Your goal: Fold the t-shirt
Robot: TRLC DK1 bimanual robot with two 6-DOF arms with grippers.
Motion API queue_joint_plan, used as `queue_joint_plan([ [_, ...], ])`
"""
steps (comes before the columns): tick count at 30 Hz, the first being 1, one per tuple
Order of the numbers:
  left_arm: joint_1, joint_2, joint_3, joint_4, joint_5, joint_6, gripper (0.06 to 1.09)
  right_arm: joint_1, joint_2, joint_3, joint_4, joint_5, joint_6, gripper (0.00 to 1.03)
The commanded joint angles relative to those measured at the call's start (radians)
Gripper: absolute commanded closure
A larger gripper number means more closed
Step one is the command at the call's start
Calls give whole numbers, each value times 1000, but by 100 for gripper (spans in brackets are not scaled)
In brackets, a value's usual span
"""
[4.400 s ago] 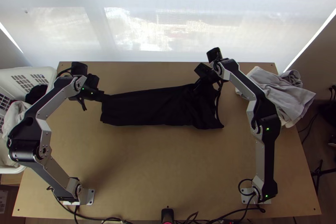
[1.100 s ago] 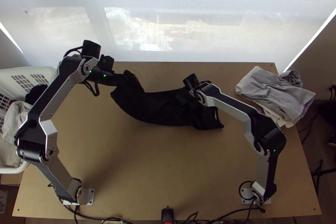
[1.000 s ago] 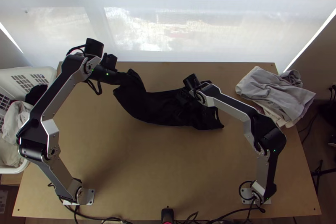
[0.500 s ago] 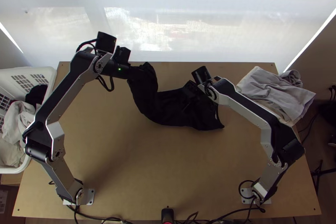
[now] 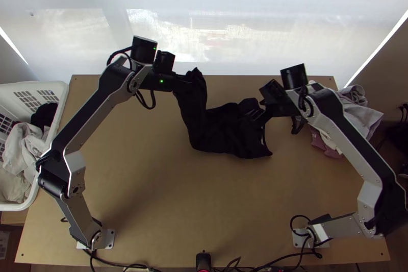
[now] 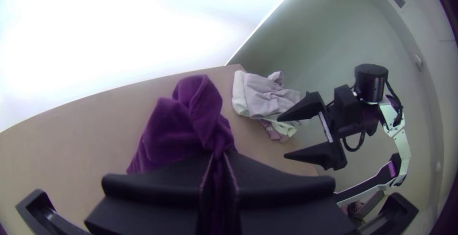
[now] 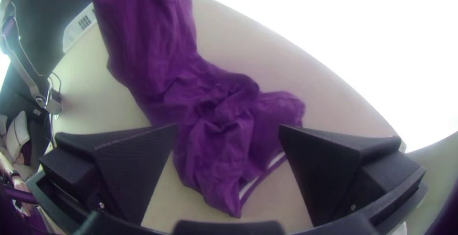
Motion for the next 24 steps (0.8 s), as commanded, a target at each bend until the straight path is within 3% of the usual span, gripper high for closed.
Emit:
queue_joint_plan([
  [1,-82,52,7,194,-7,-85,105,-119,-123,-24,-73,2,-12,4],
  [13,-188,154,-33,404,-62,-106,105,-131,-176,-46,-114,25,29,5],
  [24,-280,269,-2,491,-83,-115,105,-132,-181,-54,-137,45,19,5],
])
